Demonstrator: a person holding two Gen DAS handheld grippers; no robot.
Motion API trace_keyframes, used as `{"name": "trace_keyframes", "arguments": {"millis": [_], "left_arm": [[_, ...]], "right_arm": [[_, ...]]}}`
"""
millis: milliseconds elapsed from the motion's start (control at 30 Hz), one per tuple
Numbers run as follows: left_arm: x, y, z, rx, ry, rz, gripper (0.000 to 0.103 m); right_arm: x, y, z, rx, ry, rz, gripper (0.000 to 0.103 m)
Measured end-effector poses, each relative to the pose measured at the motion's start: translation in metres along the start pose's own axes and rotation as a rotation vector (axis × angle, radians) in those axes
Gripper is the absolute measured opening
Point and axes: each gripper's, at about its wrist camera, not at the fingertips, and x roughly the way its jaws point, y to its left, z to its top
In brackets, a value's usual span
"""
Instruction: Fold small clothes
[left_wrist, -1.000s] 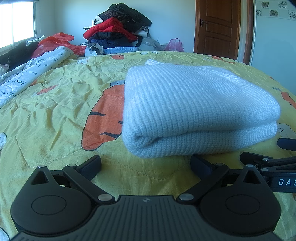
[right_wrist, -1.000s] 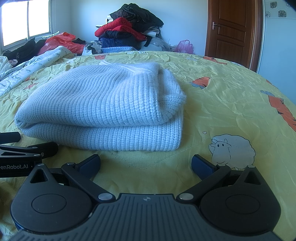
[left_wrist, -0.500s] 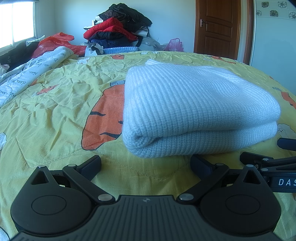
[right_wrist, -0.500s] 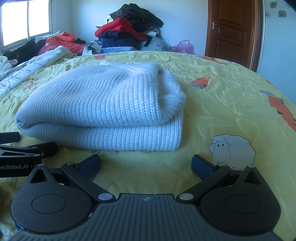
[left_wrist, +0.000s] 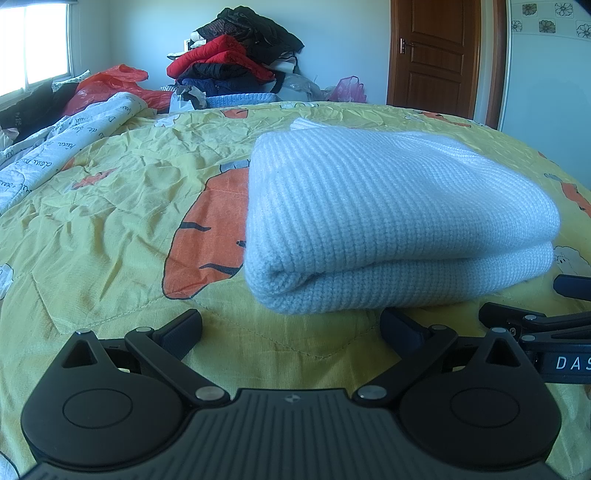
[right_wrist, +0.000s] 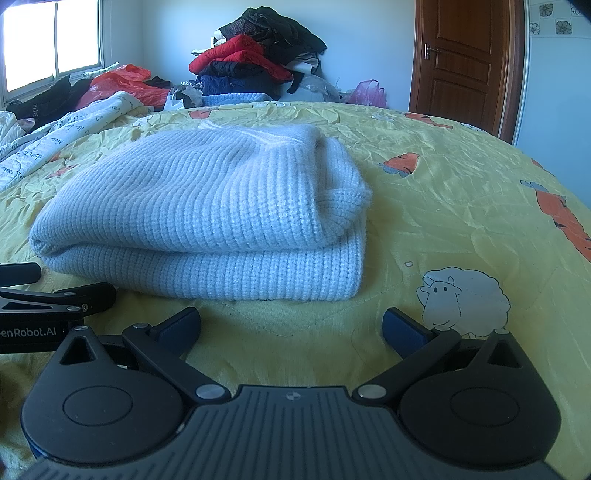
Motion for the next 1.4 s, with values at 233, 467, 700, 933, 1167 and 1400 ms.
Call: {"name": "trace_keyframes", "arguments": {"millis": [233,467,700,933,1167,1400], "left_arm": [[0.000,0.000,0.001,-0.005,0.003,0.002,0.103],[-0.031,0.002,0.003,-0.022,0.008,0.025,0.103],[-0.078,0.010,0.014,-0.083,-0.029,-0.120,0.103],[-0.079,0.010,0.013,-0.097,-0.022,-0.132,0.103],[-0.098,0.001,0.005,-0.058,-0.096,-0.048,0.103],[-0.111,-0.007,0.004,-0.009,-0.144,-0.062,0.103]], "right_arm": [[0.000,0.000,0.000,0.001,0.000,0.000,0.103],[-0.014,-0.003,0.004,0.045,0.024,0.027,0.103],[-0.054,0.012,0.011,0.034,-0.007,0.087,0.103],[-0.058,0.023,0.012,-0.007,-0.014,0.113,0.103],[-0.057,0.021,0.009,0.016,-0.001,0.118,0.103],[-0.054,0.019,0.006,0.030,0.013,0.100,0.103]]}}
